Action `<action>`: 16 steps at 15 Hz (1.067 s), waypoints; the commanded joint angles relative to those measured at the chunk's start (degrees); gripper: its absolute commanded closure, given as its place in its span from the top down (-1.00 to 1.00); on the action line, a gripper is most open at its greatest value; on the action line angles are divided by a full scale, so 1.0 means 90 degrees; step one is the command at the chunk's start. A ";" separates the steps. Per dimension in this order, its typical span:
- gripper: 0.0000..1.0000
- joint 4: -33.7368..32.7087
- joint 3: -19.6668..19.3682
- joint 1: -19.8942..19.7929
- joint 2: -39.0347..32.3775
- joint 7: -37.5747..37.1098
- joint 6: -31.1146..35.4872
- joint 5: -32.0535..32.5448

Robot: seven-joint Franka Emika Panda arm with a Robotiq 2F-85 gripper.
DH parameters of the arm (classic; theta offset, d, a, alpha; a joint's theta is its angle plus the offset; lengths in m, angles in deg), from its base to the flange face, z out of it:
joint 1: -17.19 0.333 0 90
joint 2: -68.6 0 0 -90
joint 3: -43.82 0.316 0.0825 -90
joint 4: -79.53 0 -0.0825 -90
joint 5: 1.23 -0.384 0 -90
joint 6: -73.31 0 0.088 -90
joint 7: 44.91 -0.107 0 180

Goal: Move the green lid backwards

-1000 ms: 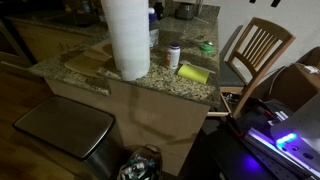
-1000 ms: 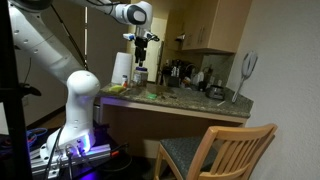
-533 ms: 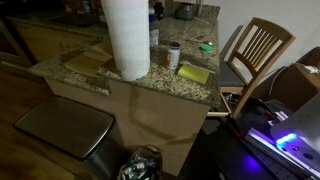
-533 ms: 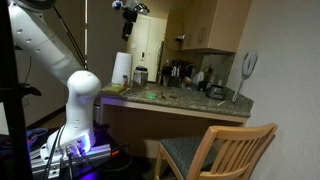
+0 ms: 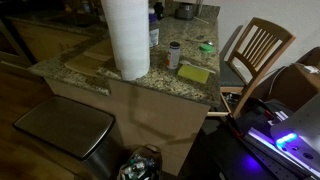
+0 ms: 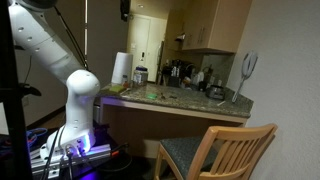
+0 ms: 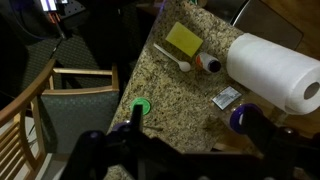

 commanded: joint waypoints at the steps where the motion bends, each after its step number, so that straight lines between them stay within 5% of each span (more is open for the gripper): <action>1: 1.00 0.1248 0.0104 -0.0465 -0.0001 -0.0096 0.1012 0.0005; 9: 1.00 0.4090 0.0033 -0.0397 -0.0591 -0.0704 0.3654 -0.0511; 10: 1.00 0.3517 0.0007 -0.0362 -0.0512 -0.0606 0.3176 -0.0209; 16: 1.00 0.4169 0.0133 -0.0422 -0.0873 -0.0853 0.3944 -0.0252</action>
